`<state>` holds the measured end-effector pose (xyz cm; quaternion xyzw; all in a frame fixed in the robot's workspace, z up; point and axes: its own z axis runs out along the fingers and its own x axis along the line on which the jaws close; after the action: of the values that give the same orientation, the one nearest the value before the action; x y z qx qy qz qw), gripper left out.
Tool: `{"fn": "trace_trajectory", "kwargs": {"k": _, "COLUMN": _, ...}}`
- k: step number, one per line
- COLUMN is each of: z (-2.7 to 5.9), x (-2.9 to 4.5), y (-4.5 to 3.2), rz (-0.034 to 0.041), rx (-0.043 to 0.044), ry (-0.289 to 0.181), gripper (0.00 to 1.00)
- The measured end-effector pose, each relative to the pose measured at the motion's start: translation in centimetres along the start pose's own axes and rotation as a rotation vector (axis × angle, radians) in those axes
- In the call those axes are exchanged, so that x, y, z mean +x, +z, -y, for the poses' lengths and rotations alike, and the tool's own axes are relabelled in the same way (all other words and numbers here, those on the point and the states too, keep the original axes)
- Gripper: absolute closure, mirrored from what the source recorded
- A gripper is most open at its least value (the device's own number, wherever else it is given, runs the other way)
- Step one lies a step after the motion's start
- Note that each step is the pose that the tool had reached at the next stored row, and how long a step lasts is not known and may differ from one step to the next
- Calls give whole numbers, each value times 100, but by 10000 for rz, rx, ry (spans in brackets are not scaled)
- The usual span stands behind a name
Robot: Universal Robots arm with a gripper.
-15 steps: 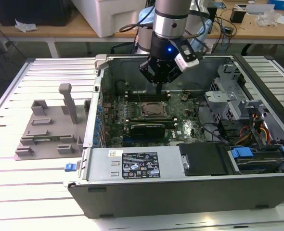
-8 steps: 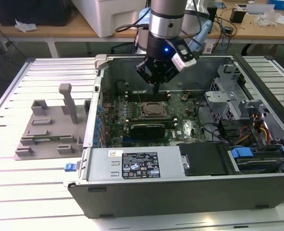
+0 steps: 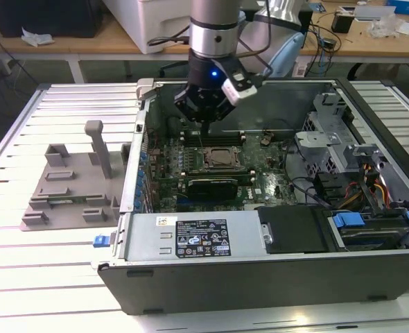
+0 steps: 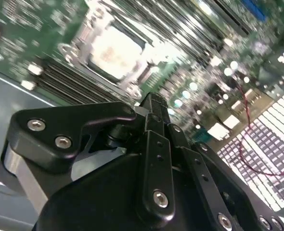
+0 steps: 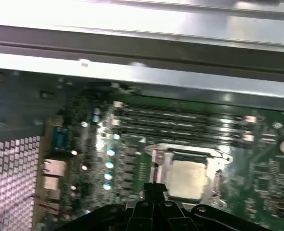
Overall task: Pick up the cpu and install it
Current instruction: 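Install the first cpu locking lever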
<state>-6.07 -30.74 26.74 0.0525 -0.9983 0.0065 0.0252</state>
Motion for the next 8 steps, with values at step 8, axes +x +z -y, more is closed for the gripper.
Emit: {"fn": "trace_trajectory", "kwargs": {"k": 8, "z": -261, "x": 177, "y": 50, "rz": 11, "rx": -106, "ry": -23, "gripper": 89}}
